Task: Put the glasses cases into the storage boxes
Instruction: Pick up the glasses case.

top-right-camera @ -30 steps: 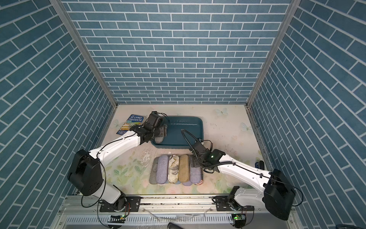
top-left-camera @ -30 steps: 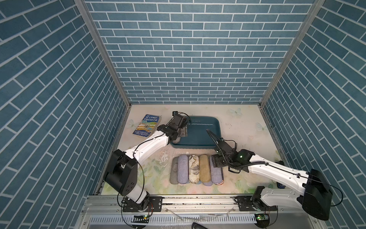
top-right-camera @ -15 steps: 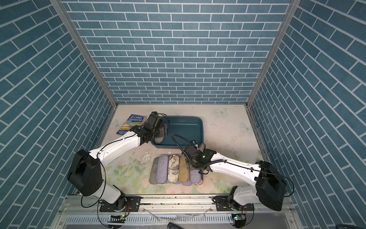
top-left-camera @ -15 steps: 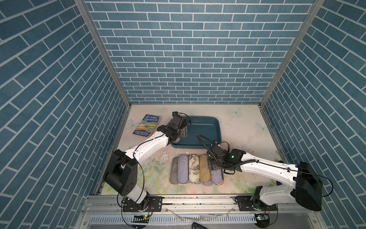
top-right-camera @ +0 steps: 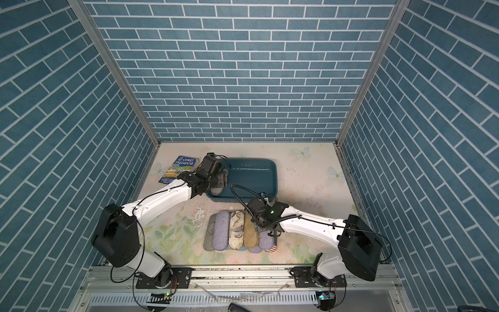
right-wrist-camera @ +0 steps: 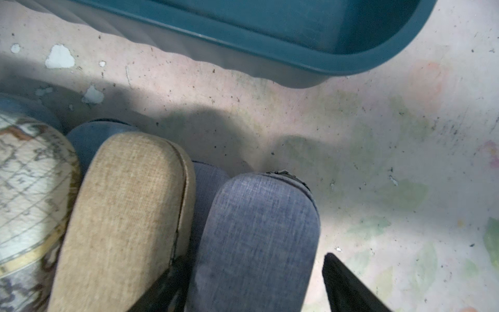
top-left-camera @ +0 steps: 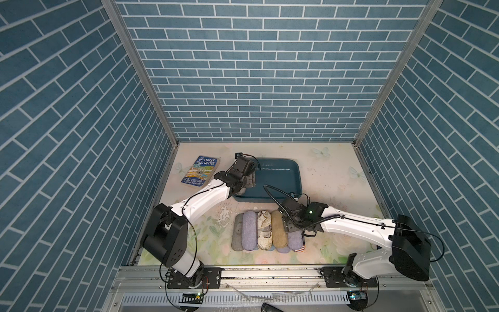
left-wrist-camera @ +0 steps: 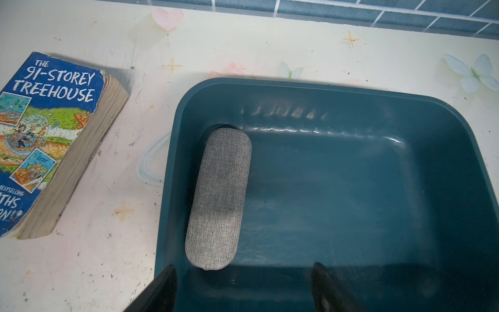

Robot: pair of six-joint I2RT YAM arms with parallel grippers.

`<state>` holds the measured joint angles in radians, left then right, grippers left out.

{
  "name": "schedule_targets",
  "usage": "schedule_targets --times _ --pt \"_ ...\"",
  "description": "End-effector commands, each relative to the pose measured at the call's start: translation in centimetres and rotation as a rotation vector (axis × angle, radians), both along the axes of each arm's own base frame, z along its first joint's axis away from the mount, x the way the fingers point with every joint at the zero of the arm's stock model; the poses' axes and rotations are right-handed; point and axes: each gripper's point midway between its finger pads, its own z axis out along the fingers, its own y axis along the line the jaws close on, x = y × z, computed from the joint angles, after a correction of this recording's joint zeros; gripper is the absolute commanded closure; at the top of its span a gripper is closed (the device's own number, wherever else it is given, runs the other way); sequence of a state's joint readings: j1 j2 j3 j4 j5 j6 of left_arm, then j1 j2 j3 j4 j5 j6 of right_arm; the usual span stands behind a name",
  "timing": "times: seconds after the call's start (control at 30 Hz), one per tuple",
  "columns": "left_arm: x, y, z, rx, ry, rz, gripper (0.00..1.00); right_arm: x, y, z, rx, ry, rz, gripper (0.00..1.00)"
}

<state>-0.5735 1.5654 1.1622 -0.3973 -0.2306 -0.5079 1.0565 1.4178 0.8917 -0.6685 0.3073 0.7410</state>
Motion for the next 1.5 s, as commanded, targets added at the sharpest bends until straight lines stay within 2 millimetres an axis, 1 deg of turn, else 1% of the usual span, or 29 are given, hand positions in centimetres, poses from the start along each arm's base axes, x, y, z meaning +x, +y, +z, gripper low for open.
schedule_targets --times 0.0,0.27,0.3,0.4,0.53,0.77,0.97,1.07,1.3,1.47 --pt "-0.2 0.4 0.1 0.009 -0.008 0.000 0.21 -0.1 0.0 0.1 -0.004 0.013 -0.049 0.21" --pt "-0.1 0.4 -0.1 0.010 -0.006 0.002 0.20 -0.5 0.5 -0.4 -0.003 0.039 -0.047 0.21" --pt "-0.2 0.5 -0.1 0.010 -0.005 0.001 0.20 -0.6 0.4 -0.5 -0.010 0.044 -0.046 0.22" --pt "-0.2 0.5 -0.2 0.011 -0.003 0.001 0.21 -0.7 0.4 -0.8 -0.025 0.054 -0.045 0.31" --pt "-0.2 0.6 -0.3 0.014 -0.001 0.003 0.20 -0.9 0.4 -0.8 -0.029 0.057 -0.046 0.38" --pt "-0.4 0.7 -0.3 0.016 -0.001 0.004 0.20 -0.9 0.2 -0.1 -0.027 0.041 -0.054 0.41" --pt "-0.5 0.7 -0.1 0.012 -0.005 0.003 0.21 -0.9 -0.4 1.0 -0.008 0.017 -0.071 0.42" --pt "-0.5 0.8 0.0 0.009 -0.008 0.003 0.20 -0.8 -0.7 1.9 0.012 -0.004 -0.073 0.43" --pt "-0.5 0.9 0.3 -0.002 -0.019 0.005 0.21 -0.4 -1.3 4.9 0.032 -0.061 -0.066 0.43" --pt "-0.6 0.9 0.8 -0.037 -0.036 -0.002 0.20 0.5 -1.2 7.4 0.071 -0.112 -0.053 0.43"
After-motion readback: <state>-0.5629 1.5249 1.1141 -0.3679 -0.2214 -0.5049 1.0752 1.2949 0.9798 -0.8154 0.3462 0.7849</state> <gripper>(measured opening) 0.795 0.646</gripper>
